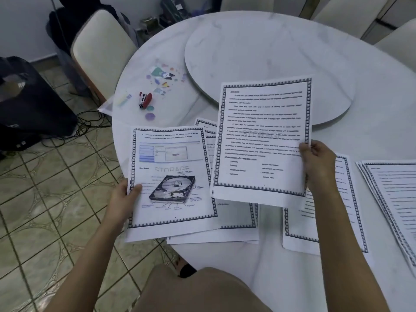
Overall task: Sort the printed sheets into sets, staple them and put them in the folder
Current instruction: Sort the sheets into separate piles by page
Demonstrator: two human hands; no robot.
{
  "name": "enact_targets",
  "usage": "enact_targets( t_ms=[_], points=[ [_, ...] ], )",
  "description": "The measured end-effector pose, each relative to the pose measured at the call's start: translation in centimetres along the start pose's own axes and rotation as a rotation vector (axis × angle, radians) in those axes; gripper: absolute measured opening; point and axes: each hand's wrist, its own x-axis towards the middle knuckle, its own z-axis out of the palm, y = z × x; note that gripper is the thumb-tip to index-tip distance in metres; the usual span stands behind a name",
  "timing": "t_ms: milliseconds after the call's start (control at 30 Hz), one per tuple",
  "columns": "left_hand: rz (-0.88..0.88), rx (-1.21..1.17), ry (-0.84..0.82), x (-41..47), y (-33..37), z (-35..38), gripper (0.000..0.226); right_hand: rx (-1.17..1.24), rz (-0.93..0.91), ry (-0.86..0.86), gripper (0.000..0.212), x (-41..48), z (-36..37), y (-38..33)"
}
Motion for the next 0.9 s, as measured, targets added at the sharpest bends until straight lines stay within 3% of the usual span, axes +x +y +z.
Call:
enact_targets(
  t_ms=[267, 467, 733, 900],
  points=[
    [-0.01, -0.039, -0.041, -0.5, 0.0, 0.8, 0.025, -0.041, 0.062, -0.197, 0.017, -3.5, 6.4, 1.3],
    [-0.06, -0.09, -0.041, -0.8, 0.4, 1.4, 0.023, -0.097, 0.07, -0.342, 0.008, -6.9, 10.7, 2.9],
    [-0.032, -0.081, -0.048, -1.0, 0.4, 2.2, 0.02, -0.151, 0.087, -0.53, 0.014, -8.6, 12.0, 2.7],
    [0.021, -0.031, -0.027, -0.9, 0.4, 1.5, 0.021, -0.152, 0.046, -0.4, 0.006, -6.6, 9.1, 2.7]
  ],
)
